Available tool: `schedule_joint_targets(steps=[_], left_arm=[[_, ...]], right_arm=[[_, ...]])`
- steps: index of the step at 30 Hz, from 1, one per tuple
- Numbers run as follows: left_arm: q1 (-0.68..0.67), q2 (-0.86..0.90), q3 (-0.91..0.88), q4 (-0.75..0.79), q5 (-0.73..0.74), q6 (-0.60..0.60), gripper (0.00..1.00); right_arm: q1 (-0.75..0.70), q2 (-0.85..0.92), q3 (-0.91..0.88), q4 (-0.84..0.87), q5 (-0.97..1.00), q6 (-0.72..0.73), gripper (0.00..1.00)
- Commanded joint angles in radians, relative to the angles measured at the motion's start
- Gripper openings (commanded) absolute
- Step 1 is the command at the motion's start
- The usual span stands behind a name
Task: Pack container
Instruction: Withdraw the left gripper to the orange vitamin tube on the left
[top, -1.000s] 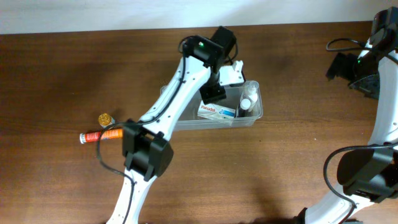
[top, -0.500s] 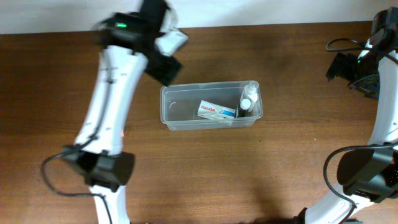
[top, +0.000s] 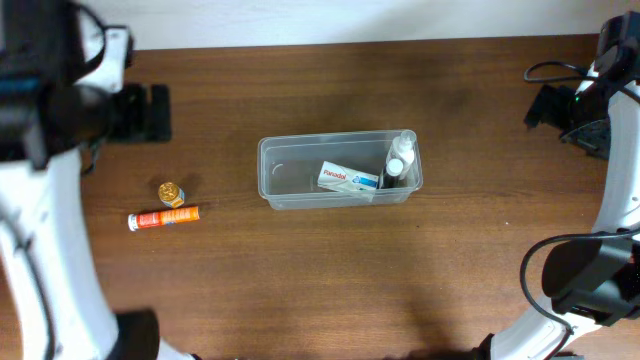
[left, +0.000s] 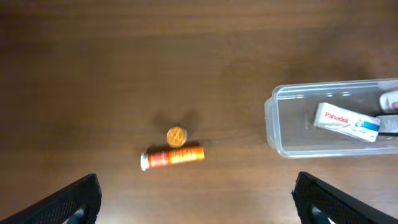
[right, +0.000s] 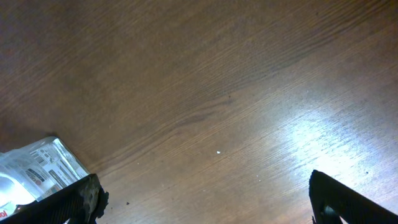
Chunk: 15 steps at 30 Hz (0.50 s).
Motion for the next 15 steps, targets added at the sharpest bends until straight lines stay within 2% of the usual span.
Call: schedule_joint_targets(steps=[1,5,6,11,15], left_arm=[[0.046,-0.119,-0.146,-0.004,-0.039,-0.065,0.99],[0.118,-0.160,-0.340,0.055,-0.037,-0.114,0.99],[0.158,-0.161,-0.443,0.126,-0.034,-0.164,0.99],[0.227,-0.156,-0.682,0.344,-0.026,-0.266,0.99],[0.245,-0.143,-0.826,0.488,-0.028,-0.281,0.99]], right_arm=[[0.002,0.002,0.000,0.003,-0.002,0.013,0.98],[0.002,0.002,0.000,0.003,-0.002,0.013,0.98],[0.002,0.002,0.000,0.003,-0.002,0.013,0.98],[0.002,0.002,0.000,0.003,-0.002,0.013,0.98],[0.002,0.002,0.000,0.003,-0.002,0.013,0.98]])
